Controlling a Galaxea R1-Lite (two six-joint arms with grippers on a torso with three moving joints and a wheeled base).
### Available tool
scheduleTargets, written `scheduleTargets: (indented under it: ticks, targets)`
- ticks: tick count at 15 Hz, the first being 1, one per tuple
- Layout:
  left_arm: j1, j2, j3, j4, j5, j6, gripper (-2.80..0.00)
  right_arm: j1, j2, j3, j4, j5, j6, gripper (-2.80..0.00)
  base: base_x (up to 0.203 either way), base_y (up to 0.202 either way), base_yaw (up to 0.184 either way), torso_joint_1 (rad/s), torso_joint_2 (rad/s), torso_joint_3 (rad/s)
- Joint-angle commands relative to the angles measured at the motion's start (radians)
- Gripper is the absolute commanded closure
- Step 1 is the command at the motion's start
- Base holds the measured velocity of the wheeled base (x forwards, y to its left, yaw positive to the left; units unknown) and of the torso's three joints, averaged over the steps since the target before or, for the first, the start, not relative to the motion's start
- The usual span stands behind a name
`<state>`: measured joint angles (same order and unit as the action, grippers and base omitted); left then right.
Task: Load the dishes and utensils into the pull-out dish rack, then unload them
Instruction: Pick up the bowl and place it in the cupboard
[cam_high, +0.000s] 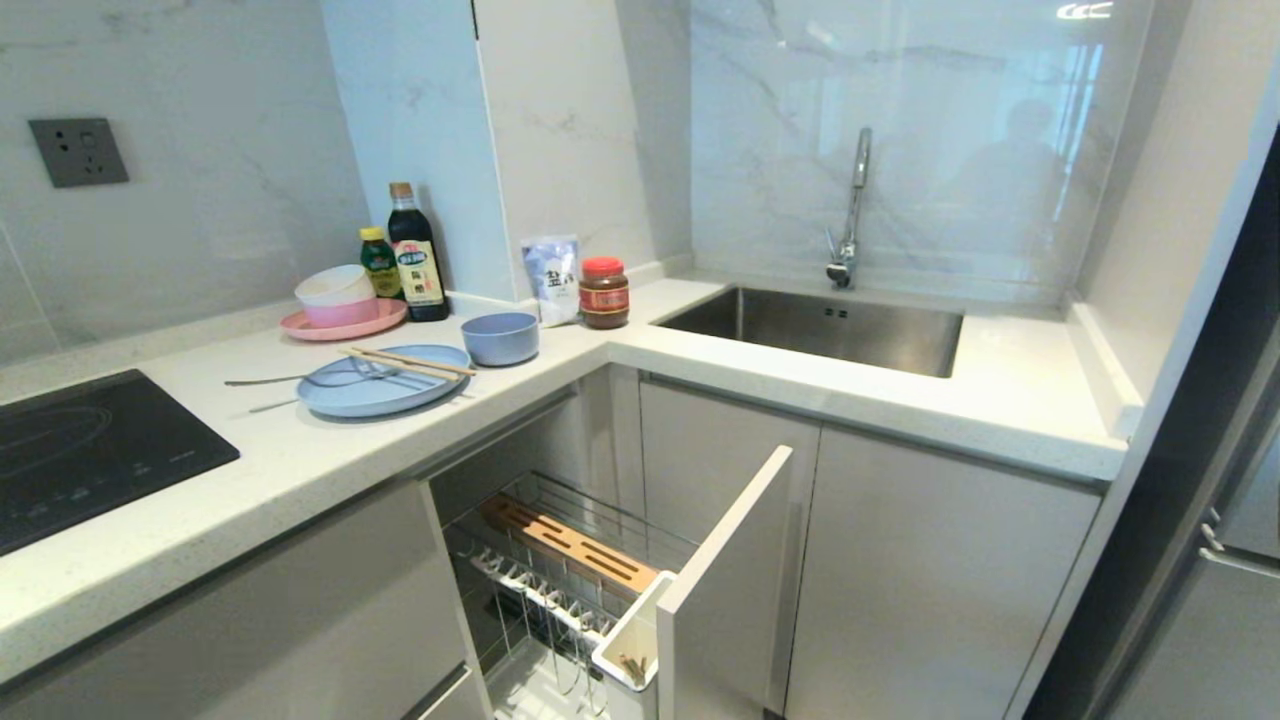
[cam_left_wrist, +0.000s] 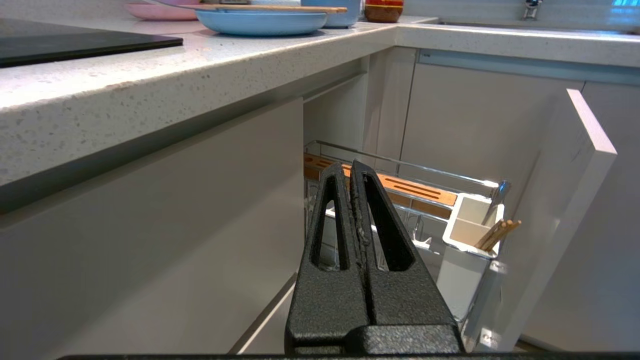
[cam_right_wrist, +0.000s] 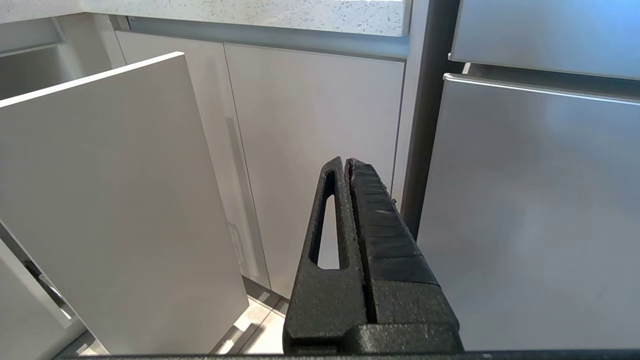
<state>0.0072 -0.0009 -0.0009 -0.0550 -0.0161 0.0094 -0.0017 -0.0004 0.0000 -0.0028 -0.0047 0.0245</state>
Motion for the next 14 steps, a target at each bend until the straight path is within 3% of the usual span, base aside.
scheduleTargets:
  ticks: [1, 6, 14]
  targets:
    - [0.000, 0.002, 0.027, 0.001, 0.006, -0.005, 0.00, 0.000, -0.004, 0.002, 0.000, 0.000, 0.000, 0.00, 0.000, 0.000, 0.000, 0.000, 0.00, 0.000]
    - [0.000, 0.002, 0.027, -0.005, 0.027, -0.075, 0.00, 0.000, -0.003, 0.002, 0.000, 0.000, 0.000, 0.00, 0.000, 0.000, 0.000, 0.000, 0.00, 0.000]
    - [0.000, 0.002, 0.027, -0.005, 0.027, -0.080, 0.00, 0.000, -0.004, 0.002, 0.000, 0.000, 0.000, 0.00, 0.000, 0.000, 0.000, 0.000, 0.00, 0.000]
